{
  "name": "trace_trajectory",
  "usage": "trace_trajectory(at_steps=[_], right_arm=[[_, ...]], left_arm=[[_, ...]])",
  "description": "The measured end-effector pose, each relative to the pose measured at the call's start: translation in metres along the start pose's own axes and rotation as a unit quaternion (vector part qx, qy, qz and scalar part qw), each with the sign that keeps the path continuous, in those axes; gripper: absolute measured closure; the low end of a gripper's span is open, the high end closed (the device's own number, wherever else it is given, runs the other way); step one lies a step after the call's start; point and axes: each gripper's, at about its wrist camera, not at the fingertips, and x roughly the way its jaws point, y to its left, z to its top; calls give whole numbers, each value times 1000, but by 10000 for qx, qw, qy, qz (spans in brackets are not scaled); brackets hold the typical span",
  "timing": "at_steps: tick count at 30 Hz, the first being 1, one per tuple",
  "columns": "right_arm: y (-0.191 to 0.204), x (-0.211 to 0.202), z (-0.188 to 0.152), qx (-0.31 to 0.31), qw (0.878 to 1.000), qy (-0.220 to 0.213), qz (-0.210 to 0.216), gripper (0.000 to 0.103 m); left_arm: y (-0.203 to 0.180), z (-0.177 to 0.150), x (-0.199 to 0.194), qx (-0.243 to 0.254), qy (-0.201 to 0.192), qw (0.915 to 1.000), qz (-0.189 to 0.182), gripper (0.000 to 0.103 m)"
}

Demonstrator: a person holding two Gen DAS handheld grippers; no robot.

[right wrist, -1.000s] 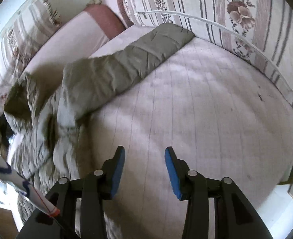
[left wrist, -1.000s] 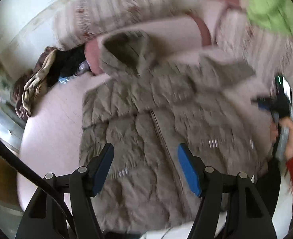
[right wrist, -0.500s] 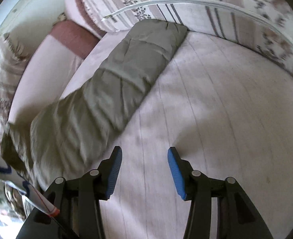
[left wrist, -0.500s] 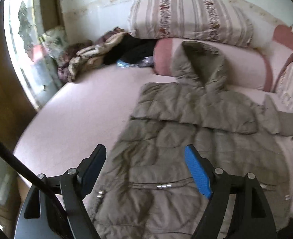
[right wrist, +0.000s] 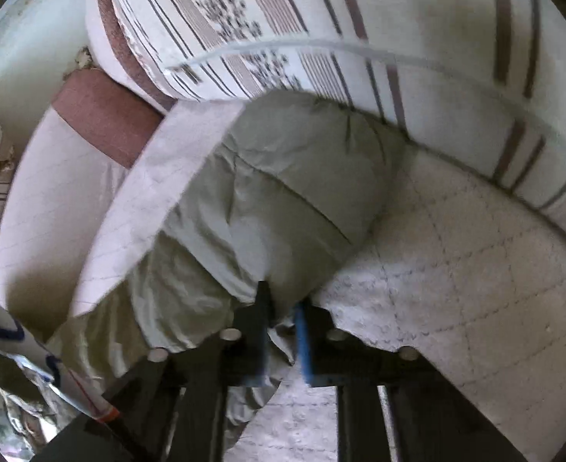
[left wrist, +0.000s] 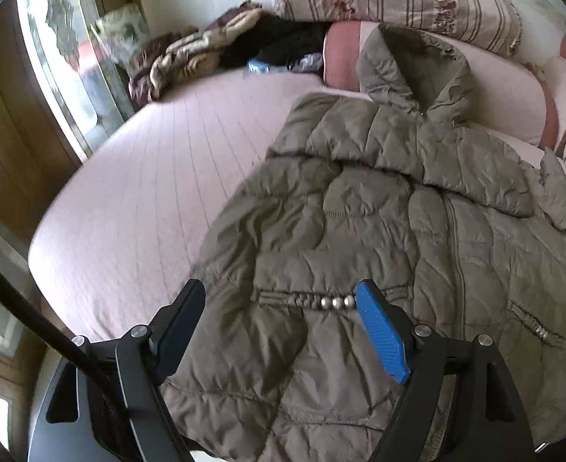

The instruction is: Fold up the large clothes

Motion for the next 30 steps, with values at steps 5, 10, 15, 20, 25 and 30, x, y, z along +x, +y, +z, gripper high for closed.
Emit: trace_trajectory(at_steps=[5,10,15,20,25,30], right_arm=[[38,-57,2,-815,9951,-562,13,95],[103,-135,-17,-1570,9797,-1153,479,96],[179,-199,-65,-2424,9533,-1404,1131,96],[251,-232,-153,-3324,9179,-1130,1848,96],[307,-217,-254,-4207,8807,-644,2081,96],[335,-148,-353,-4891,8533,-17,1804,96]], left_arm=[[5,-8,1,-119,34,9999,-98,23],[12,-19,-3,-204,103,9993,-292,23],[26,-25,-15,-355,-85,9985,-410,23],[44,-31,-24,-564,-214,9969,-499,23],[59,-37,-24,-682,-166,9958,-582,23],[72,-39,-20,-805,-178,9950,-560,23]])
